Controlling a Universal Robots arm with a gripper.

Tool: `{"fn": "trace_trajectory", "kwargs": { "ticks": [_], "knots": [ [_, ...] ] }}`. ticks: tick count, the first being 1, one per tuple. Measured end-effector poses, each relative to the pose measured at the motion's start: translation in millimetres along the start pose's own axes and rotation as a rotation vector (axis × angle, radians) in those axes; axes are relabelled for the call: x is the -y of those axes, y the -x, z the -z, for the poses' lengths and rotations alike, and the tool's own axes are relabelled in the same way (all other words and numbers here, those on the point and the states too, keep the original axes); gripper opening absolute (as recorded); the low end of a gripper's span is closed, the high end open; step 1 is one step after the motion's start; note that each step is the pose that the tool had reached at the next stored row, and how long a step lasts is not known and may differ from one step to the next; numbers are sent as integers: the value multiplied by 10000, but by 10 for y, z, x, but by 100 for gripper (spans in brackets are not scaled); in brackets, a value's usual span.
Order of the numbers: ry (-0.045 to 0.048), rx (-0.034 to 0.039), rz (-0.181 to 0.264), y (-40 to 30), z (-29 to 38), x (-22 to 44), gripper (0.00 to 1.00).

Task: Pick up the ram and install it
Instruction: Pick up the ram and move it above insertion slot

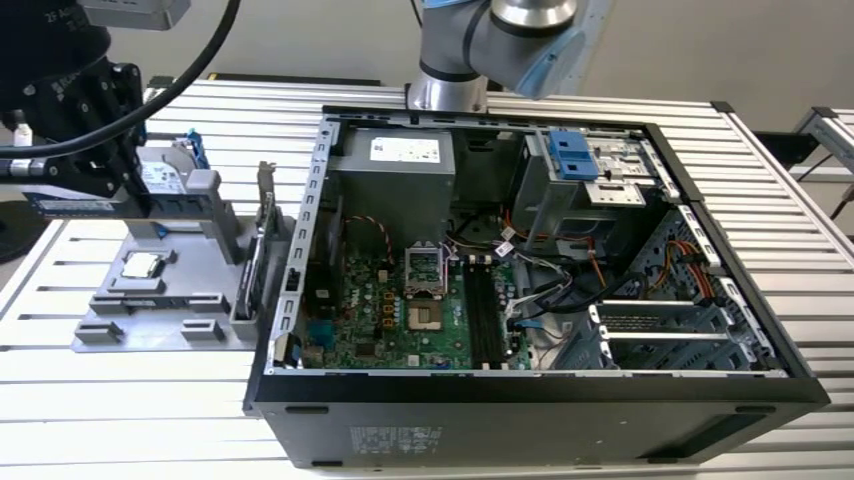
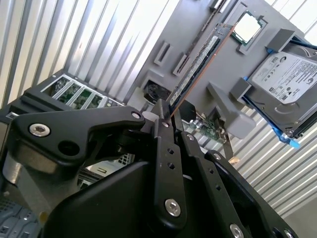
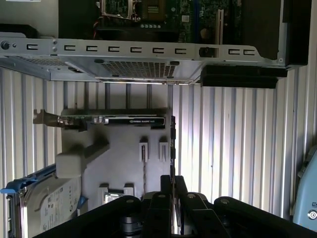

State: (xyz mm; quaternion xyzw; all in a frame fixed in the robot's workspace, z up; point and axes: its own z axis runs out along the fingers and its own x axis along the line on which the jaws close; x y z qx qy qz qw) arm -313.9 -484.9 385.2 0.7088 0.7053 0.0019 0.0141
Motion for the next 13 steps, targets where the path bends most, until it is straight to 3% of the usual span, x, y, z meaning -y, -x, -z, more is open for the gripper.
{"fn": "trace_trajectory", "kwargs": {
  "ticks": [13],
  "knots": [
    [0, 0, 0, -1, -3, -155, 0]
  ]
}}
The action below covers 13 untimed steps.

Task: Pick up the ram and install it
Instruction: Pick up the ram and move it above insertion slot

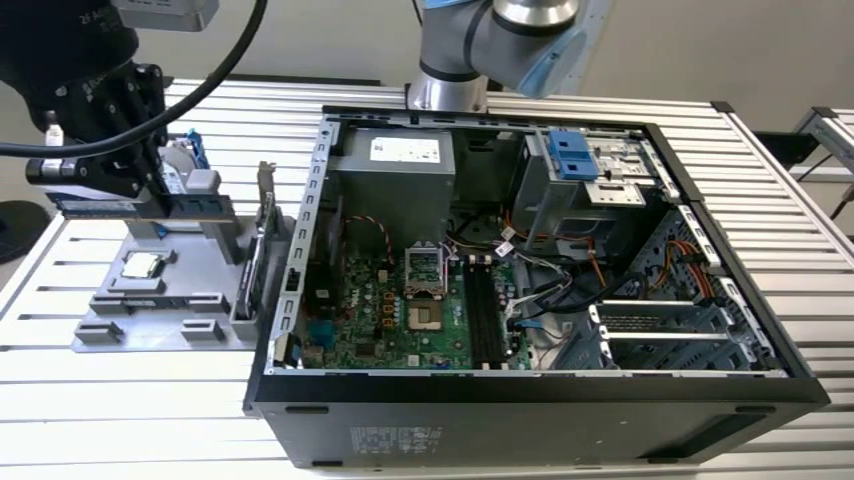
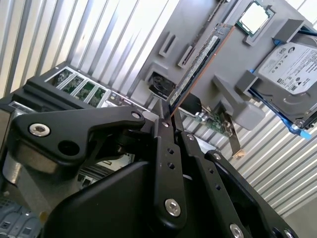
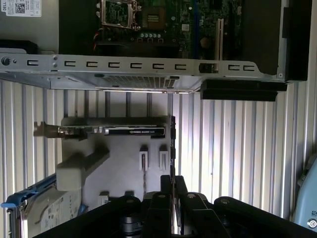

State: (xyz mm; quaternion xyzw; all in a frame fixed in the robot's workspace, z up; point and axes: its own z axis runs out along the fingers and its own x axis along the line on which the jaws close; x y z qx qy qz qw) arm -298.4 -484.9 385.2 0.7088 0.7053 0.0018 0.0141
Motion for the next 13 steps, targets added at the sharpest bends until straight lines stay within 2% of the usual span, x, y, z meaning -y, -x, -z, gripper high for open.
{"fn": "trace_trajectory", "kwargs": {
  "ticks": [13],
  "knots": [
    [0, 0, -1, -1, -3, -145, 0]
  ]
}}
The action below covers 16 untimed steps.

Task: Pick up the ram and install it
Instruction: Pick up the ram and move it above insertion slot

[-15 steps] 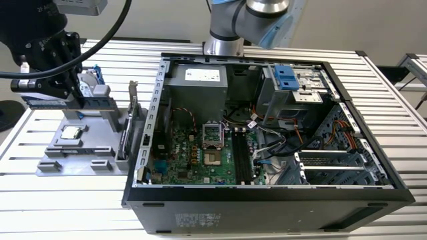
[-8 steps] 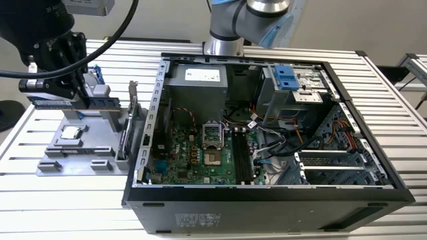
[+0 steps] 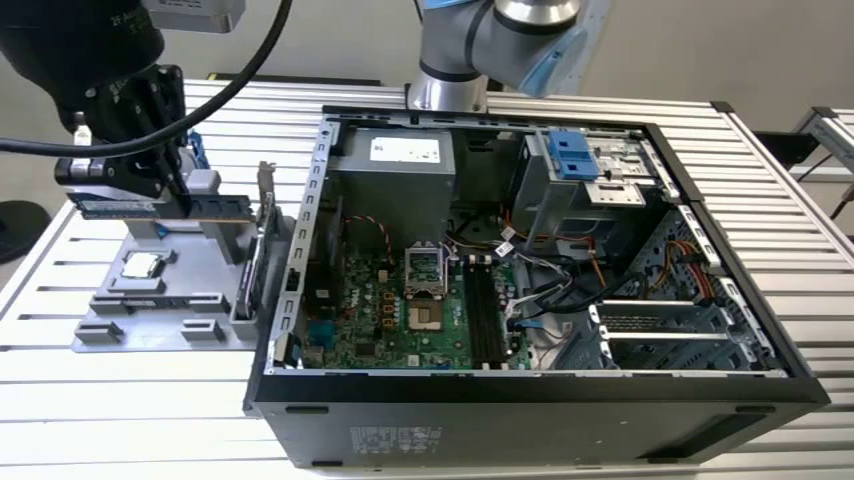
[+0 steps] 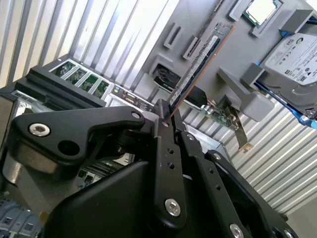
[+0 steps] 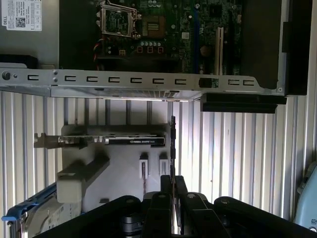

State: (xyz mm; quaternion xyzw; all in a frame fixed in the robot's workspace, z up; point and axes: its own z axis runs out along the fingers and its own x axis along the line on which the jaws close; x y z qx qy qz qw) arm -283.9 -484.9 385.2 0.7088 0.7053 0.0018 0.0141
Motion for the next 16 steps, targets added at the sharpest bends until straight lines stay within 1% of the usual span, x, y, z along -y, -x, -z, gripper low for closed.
{"fn": "trace_trajectory", "kwargs": {
  "ticks": [16],
  "knots": [
    [0, 0, 0, -1, -4, -151, 0]
  ]
}}
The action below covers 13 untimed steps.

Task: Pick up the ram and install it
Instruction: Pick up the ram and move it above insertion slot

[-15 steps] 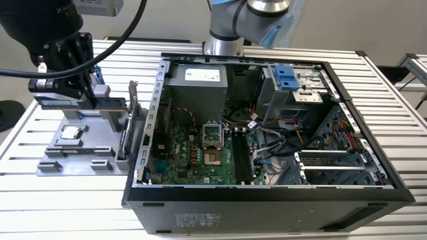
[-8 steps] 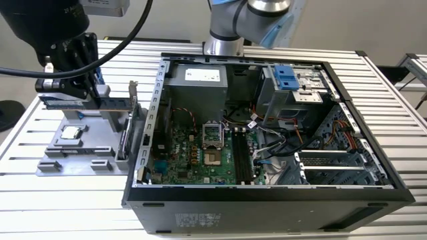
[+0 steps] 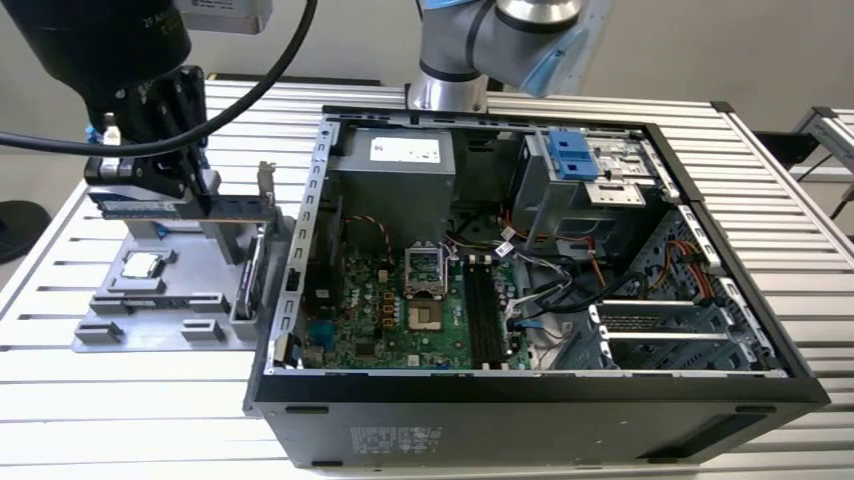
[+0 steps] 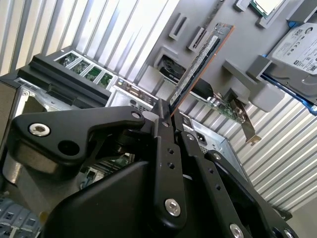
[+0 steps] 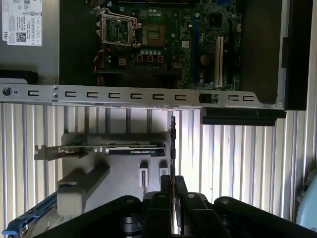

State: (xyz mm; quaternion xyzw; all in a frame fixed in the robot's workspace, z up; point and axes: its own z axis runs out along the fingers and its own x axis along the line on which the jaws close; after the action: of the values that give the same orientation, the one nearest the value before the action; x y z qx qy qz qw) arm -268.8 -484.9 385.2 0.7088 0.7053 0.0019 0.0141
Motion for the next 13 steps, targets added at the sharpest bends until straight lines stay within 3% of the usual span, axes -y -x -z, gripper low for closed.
{"fn": "trace_trajectory", "kwargs": {
  "ticks": [13],
  "knots": [
    [0, 0, 0, 0, -1, -75, 0]
  ]
}}
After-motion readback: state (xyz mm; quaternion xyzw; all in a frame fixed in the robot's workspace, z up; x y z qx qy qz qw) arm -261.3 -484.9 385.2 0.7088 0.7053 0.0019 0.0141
